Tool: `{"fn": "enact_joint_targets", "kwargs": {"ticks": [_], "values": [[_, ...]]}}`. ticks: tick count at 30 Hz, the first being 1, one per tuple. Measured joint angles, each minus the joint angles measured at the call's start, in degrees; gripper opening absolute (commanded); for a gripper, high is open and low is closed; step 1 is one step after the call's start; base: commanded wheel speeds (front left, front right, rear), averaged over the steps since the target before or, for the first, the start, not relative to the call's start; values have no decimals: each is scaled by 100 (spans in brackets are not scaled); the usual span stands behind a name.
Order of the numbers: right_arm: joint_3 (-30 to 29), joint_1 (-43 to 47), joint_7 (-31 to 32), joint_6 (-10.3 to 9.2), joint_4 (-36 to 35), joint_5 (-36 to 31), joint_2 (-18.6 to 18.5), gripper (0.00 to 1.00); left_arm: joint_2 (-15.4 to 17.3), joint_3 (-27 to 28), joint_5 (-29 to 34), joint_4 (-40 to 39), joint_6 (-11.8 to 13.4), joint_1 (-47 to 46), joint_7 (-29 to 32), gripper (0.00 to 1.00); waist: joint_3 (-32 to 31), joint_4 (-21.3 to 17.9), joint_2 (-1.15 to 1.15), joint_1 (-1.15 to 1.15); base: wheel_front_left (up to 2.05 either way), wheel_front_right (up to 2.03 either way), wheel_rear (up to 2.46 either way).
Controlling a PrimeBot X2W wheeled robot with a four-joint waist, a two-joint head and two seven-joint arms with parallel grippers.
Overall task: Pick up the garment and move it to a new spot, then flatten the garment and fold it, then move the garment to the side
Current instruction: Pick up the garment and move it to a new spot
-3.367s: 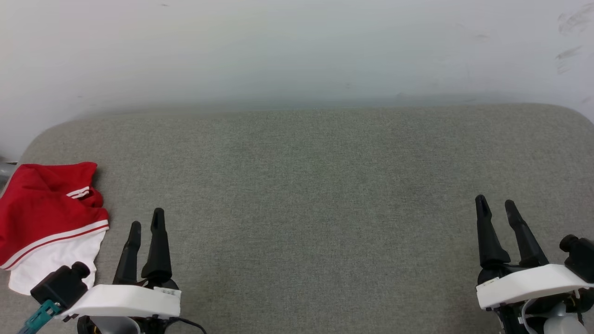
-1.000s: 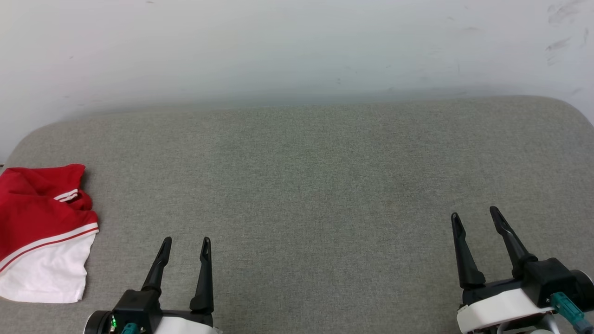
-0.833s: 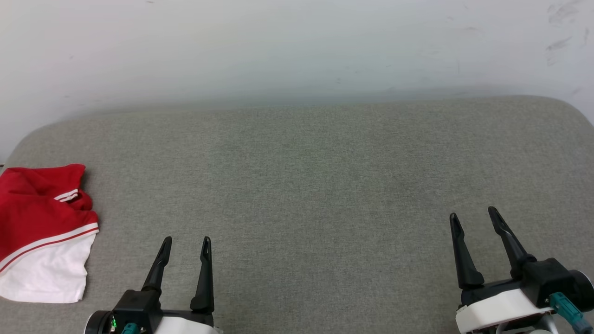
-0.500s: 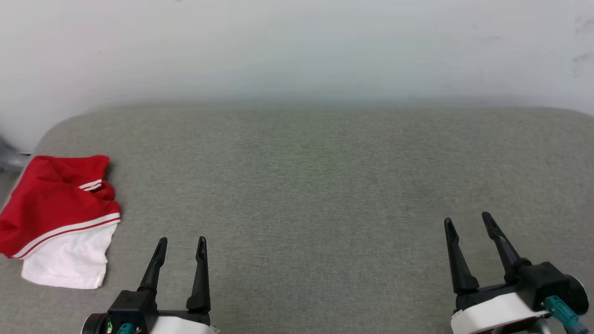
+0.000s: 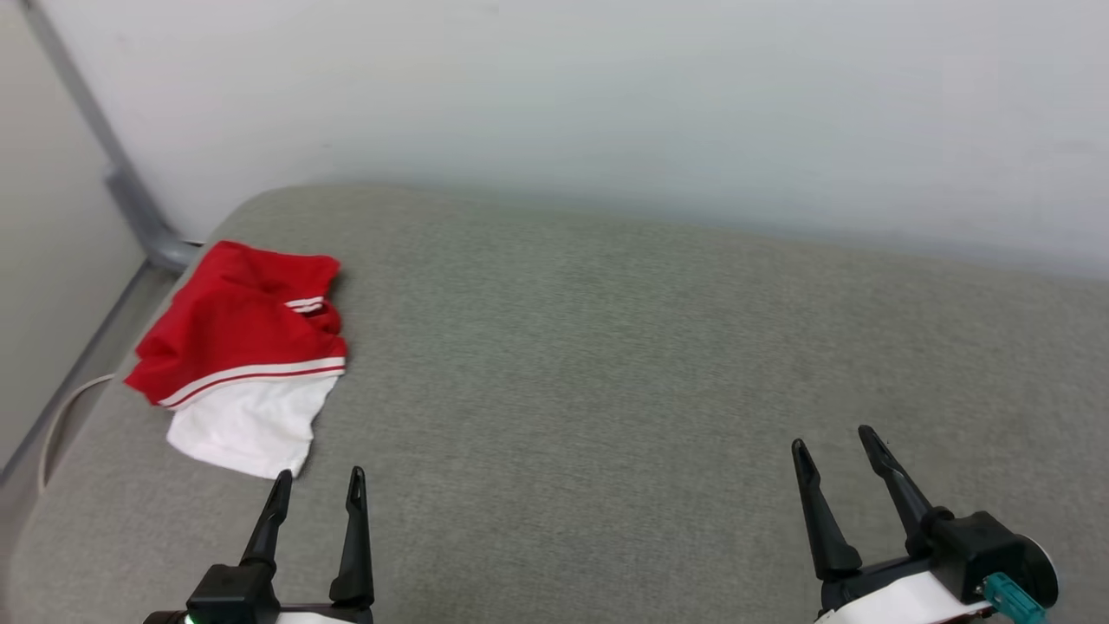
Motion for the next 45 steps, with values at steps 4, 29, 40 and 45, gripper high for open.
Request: {"fn": "enact_joint_targets", "kwargs": {"ticks": [4, 29, 40, 45], "values": [[83, 15, 0, 0, 21, 43, 0, 100, -1, 46, 25, 7, -44, 22, 0, 100, -73, 295, 0, 0, 0, 0, 0], [330, 111, 0, 0, 89, 204, 1, 100, 0, 211, 98, -8, -190, 238, 0, 100, -254, 959, 0, 0, 0, 0, 0], [66, -182, 0, 1, -160, -20, 1, 100, 261, 522, 115, 568, -452, -692, 0, 100, 422, 687, 0, 0, 0, 0, 0], [-74, -436, -1, 0, -328, 41, 2, 100, 981, 565, -282, 1479, -555, -1995, 89, 100, 952, 539, 0, 1, 0, 0, 0]]}}
